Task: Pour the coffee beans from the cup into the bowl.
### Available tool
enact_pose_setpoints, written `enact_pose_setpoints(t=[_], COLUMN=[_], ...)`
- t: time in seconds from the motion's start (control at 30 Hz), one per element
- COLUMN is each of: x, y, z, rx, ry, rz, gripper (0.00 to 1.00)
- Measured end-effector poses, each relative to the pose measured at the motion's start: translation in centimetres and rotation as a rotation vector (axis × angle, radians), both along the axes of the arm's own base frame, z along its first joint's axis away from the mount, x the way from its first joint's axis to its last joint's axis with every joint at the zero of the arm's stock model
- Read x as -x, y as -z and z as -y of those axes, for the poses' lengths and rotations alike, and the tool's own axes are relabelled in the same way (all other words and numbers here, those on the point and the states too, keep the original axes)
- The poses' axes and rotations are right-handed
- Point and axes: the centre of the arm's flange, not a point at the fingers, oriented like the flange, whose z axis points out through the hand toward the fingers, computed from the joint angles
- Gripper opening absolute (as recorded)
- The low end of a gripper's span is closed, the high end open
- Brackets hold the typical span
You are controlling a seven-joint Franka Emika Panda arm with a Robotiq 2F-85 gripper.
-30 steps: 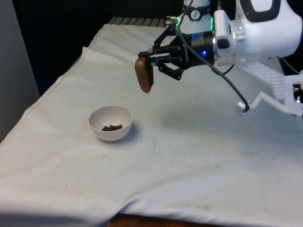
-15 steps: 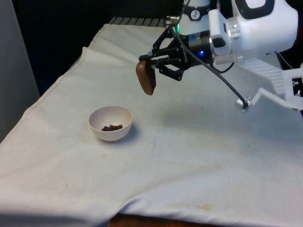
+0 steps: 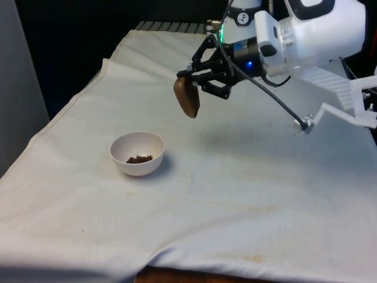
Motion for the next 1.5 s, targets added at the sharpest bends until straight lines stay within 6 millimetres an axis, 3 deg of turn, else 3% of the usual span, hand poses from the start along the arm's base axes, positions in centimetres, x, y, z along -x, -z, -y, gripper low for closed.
enact_pose_setpoints(t=[0.77, 1.5], x=[2.3, 1.6], y=[1.1, 1.9], z=[0.2, 1.0], rx=[-0.121, -0.244], ry=[0.057, 0.079], rz=[-0.006, 0.046], gripper=[0.00, 0.00])
